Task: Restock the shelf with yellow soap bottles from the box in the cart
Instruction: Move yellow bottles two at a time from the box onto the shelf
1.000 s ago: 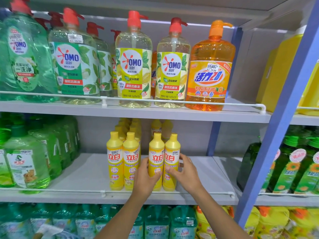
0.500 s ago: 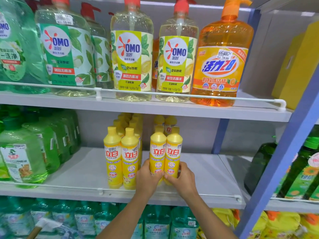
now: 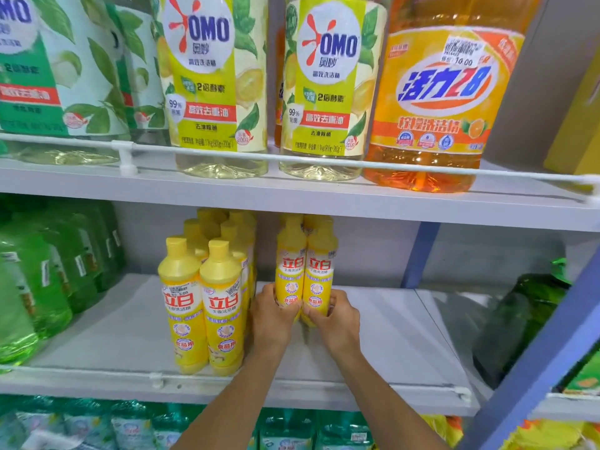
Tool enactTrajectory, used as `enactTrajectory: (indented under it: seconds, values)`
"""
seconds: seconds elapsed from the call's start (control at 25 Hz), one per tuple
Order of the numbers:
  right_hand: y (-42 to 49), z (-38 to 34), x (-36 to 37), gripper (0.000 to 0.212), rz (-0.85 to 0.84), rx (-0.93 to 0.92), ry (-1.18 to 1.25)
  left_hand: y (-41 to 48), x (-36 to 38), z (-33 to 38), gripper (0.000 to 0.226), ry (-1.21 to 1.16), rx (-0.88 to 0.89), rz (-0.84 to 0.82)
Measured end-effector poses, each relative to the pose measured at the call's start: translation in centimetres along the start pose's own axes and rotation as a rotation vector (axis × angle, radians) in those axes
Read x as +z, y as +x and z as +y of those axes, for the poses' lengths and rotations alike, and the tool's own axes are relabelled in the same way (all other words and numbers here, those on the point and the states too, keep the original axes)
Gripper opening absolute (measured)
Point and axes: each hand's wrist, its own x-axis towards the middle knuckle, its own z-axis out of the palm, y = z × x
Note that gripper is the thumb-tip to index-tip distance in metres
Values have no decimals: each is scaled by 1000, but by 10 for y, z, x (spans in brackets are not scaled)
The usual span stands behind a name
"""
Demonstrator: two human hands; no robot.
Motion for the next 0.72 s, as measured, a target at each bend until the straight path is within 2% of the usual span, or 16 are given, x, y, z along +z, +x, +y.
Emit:
enactTrajectory:
  seconds: [0.16,0.48,0.72]
  values:
    - [19,-1,10,40,24,-8,-16,15,11,1,39,23,16,51]
    - [34,-1,18,45,51,-35,-54,38,24,-20,40,116,36,61]
    - [38,1,21,47,52,-31,-82,41,27,-17,44,24,-14,94]
